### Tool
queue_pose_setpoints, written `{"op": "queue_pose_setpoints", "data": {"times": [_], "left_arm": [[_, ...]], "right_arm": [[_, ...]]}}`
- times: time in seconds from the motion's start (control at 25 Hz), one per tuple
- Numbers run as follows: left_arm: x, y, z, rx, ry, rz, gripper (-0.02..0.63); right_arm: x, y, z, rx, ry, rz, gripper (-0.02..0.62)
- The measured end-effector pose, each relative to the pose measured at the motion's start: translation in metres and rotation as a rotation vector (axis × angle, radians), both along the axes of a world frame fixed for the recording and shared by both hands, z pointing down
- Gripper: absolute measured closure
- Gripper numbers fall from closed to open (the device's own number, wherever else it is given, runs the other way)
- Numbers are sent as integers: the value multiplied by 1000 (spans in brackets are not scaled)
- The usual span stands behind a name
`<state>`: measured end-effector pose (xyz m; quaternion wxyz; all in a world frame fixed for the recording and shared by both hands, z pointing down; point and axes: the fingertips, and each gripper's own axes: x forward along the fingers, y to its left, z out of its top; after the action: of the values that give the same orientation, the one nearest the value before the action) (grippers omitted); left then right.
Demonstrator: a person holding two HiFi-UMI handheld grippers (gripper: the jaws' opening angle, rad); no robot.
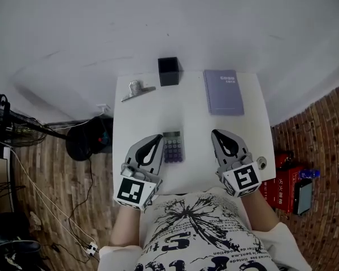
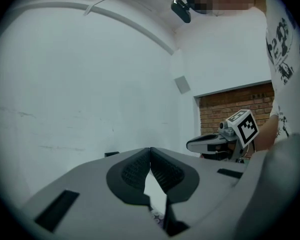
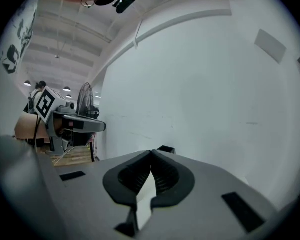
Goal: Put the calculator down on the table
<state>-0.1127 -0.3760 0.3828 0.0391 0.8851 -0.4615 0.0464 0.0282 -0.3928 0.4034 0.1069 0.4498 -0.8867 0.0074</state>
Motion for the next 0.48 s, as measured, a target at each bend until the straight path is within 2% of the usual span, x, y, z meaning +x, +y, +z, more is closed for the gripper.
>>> {"op": "queue_pose_setpoints", "data": {"times": [0.16, 0.28, 0.48], "left_arm": [[7, 3, -10, 46, 16, 1, 592], [8, 6, -2, 18, -16, 18, 592], [2, 4, 0, 7, -16, 5, 592]], "right_arm": [[4, 3, -5, 19, -16, 6, 581], [5, 6, -4, 25, -14, 10, 581], [3, 9, 0, 18, 11, -7, 581]]}}
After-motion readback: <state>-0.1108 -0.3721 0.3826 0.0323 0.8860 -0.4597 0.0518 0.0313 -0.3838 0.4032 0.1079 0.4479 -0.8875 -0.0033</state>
